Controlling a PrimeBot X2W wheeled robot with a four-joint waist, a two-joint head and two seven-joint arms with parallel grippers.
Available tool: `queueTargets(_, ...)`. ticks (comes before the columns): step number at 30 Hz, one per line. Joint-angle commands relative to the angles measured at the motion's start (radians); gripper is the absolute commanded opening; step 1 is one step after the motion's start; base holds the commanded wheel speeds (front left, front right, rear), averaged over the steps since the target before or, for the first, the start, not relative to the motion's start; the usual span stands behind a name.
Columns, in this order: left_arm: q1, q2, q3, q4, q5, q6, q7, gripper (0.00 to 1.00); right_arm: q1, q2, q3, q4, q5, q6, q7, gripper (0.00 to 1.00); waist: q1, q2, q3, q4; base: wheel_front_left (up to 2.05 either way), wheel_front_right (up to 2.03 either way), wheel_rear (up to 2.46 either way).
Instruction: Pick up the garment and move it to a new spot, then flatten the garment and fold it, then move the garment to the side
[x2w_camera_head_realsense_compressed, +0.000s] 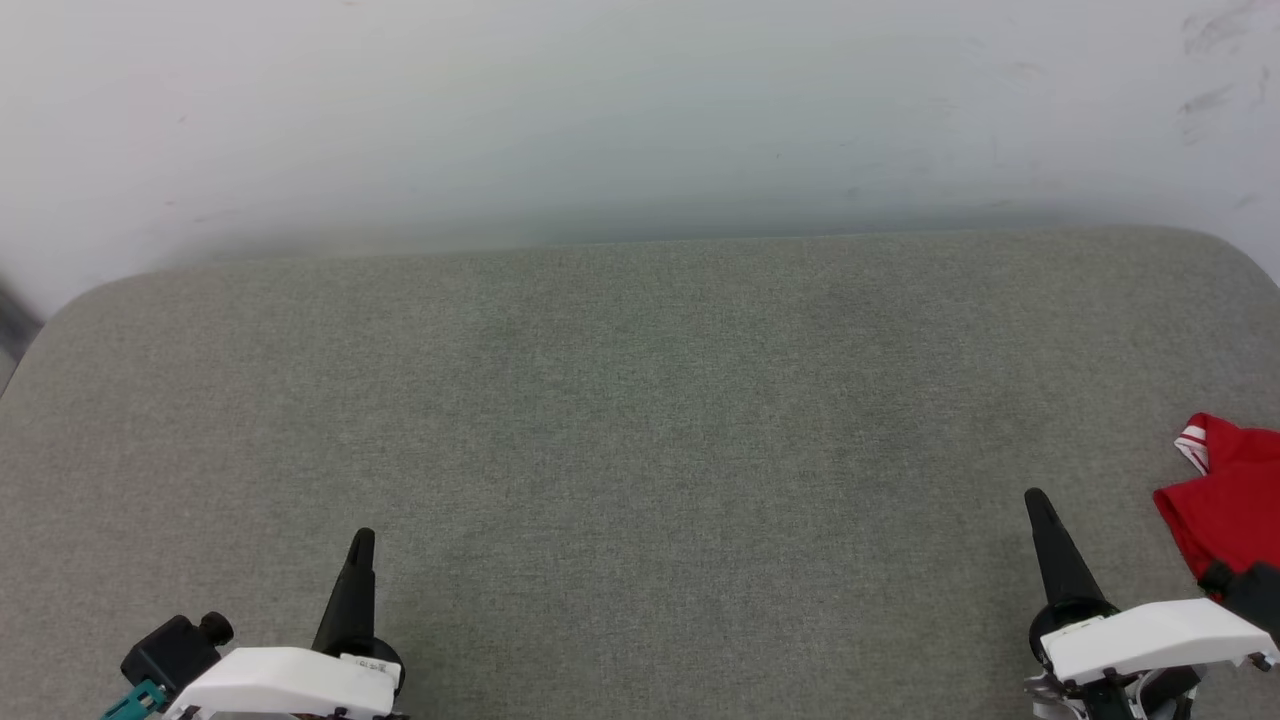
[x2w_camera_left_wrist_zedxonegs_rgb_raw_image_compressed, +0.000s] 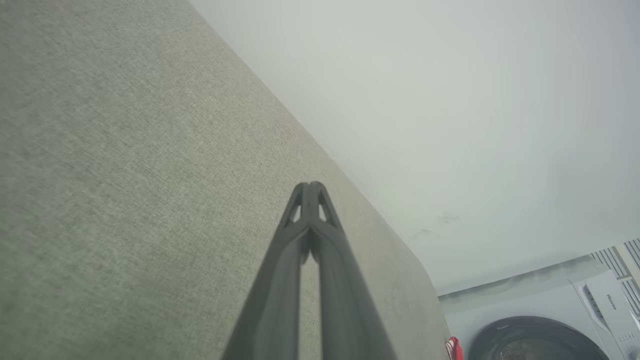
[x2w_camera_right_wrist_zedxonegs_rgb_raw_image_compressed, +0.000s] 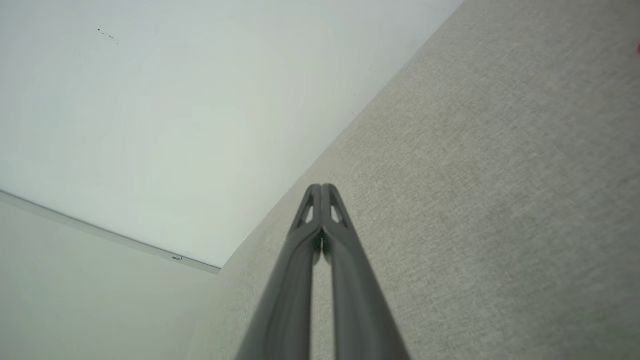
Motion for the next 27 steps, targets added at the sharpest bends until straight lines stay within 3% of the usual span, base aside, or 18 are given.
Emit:
queueTargets(1,-0.03,0.007,0.006,-0.006,-0.036,-0.001,0.009,0.0,-0.031,0.001,-0.006,-0.007,0.038,0.0,0.006,0.0,0.0,0.0,0.0,0.0,0.0,0.0,0.0)
queueTargets(27,-0.068,0.006,0.03,0.014,-0.284,-0.002,0.08,0.0,-0.053,0.004,-0.033,0.017,0.282,0.0,0.051,0.0,-0.0001,0.0,-0.003,0.002,0.0,0.0,0.0)
